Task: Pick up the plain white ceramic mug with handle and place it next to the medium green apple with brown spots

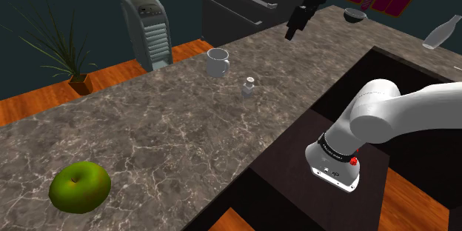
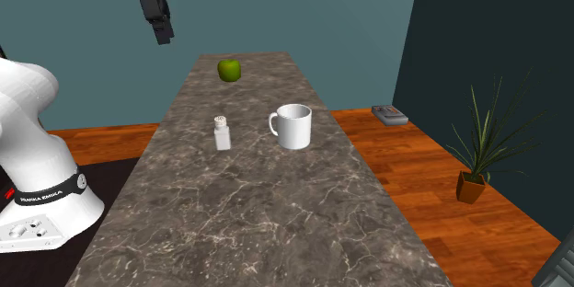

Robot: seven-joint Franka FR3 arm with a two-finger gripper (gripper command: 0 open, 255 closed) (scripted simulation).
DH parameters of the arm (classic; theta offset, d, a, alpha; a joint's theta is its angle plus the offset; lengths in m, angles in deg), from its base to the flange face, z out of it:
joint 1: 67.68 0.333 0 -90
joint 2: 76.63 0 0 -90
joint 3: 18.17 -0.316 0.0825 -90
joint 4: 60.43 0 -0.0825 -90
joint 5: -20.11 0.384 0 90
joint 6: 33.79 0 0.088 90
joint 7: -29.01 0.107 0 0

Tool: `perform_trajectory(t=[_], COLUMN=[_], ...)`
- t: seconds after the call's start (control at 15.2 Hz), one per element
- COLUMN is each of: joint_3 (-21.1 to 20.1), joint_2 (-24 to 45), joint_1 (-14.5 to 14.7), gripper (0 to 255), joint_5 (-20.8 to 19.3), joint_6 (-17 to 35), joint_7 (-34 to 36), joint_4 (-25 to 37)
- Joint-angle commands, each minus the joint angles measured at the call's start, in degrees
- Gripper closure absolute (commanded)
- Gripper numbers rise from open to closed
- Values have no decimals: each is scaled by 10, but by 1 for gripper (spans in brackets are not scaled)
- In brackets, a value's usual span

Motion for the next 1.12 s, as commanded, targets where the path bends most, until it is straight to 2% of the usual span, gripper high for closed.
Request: perform_trajectory(t=[0.0, 0.53, 1.06], joint_3=[0, 15, 29], joint_2=[0, 161, 338], joint_1=[0, -1, 0], gripper=[0, 0, 0], joint_5=[0, 2, 15], joint_6=[0, 131, 228], joint_7=[0, -9, -23], joint_4=[0, 22, 94])
